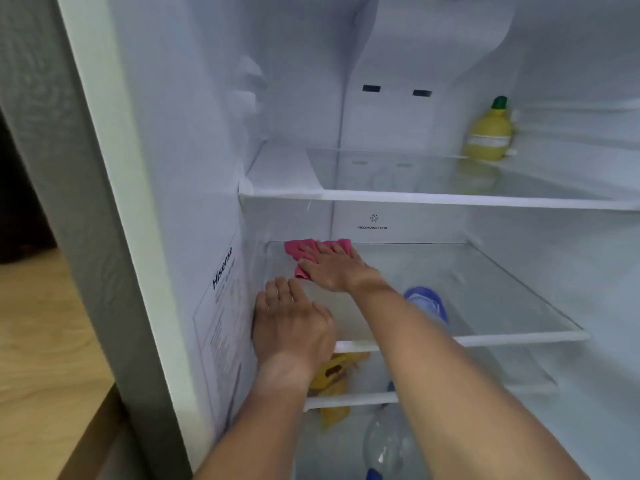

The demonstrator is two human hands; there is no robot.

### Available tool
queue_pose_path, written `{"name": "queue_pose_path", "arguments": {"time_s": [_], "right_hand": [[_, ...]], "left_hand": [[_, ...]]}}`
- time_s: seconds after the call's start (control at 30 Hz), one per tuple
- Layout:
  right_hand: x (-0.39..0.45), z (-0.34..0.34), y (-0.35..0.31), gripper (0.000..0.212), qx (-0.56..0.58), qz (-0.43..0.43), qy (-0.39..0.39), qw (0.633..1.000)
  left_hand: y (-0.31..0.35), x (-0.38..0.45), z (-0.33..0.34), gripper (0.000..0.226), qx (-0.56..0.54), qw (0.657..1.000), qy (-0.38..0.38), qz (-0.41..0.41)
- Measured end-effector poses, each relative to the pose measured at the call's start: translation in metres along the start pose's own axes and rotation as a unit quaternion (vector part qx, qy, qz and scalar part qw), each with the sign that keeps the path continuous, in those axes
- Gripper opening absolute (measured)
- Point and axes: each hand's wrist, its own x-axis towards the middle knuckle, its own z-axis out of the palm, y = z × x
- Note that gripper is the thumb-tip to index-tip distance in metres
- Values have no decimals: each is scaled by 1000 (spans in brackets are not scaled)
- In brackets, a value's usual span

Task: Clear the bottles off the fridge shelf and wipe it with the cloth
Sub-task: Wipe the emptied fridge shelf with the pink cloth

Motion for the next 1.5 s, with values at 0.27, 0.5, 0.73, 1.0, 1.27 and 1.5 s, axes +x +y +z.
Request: {"name": "queue_pose_path", "arguments": {"time_s": [0.27,0.5,0.73,1.0,1.27,1.5], "right_hand": [[23,-8,50,61,-5,46,28,999],[-27,-5,74,69,-3,102,23,994],[-109,9,38,65,9,93,5,996],[-187,24,4,55,-4,27,109,994],[-241,34,-31,49,68,-76,152,983],[-302,51,-51,51,123,-48,198,971]], "left_hand": [[-1,2,0,63,2,1000,-7,2],[0,0,-3,61,-5,1000,-21,-5],[-1,-2,-5,57,-10,1000,-28,1],[-9,-55,-8,56,-34,998,17,50],[-19,-111,-31,30,-132,988,-27,80],[-26,-161,-47,25,-264,960,-63,69]]}}
